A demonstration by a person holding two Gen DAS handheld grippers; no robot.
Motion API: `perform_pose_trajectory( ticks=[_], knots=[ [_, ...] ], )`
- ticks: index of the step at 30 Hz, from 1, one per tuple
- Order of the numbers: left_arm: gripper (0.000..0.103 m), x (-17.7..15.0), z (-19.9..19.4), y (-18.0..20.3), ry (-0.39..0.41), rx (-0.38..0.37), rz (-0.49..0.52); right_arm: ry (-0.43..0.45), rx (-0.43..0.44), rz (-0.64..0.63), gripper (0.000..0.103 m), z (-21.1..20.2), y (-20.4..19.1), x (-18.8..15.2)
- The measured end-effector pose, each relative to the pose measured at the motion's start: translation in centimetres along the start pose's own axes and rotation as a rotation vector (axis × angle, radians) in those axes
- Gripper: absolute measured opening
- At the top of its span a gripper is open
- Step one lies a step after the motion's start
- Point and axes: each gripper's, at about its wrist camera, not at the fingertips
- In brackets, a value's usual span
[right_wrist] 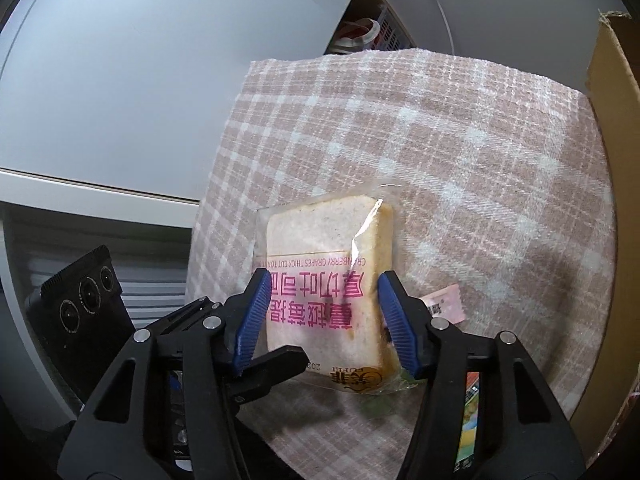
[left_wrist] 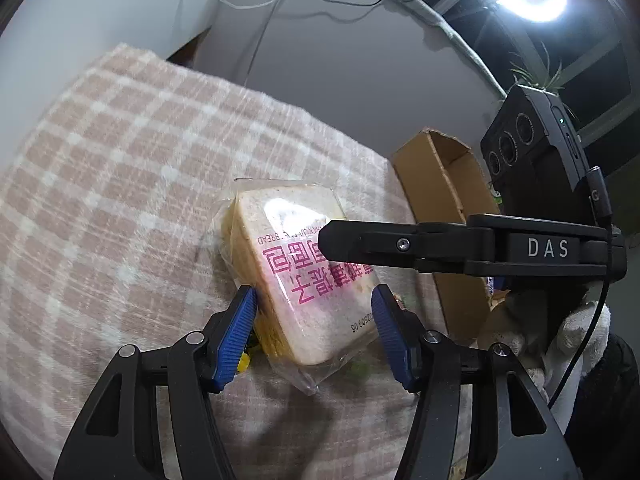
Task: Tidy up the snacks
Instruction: 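Lift the bread loaf with the left tool toward the cardboard box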
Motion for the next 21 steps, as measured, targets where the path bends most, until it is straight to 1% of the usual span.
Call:
perform_pose_trajectory(
  ticks=[5, 10, 14, 16, 21],
  knots=[
    [0.058, 0.4, -1.5, 1.3, 0.03, -0.004, 0.03, 0.026, 0.029, 0.01, 0.059, -1.6, -0.4, -0.2],
    [0.058, 0.8, -2.4, 3.3, 0.056, -0.02, 0.076, 0.058, 0.023, 0.006, 0.059, -3.6, -0.4, -0.7],
    [0.058, 0.9, -2.4, 5.3, 0.058, -0.033, 0.133, 0.085, 0.035, 0.048, 0.059, -5.3, 0.8, -1.0],
    [0.058, 1.1, -1.8, 6.1, 0.064, -0.034, 0.147, 0.098, 0.039, 0.062, 0.059, -6.0, 1.4, -1.1],
    [0.058, 1.8, -0.9, 8.2, 0.047, -0.064, 0.207, 0.138, 0.029, 0.114, 0.059, -8.0, 3.3, -1.6]
  ],
)
Point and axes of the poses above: each gripper's, at about its wrist camera, not at the fingertips, and z roughly the way its jaws point, y to its right, x to its top, and after that the axes turned 15 degrees about -x, right-handed
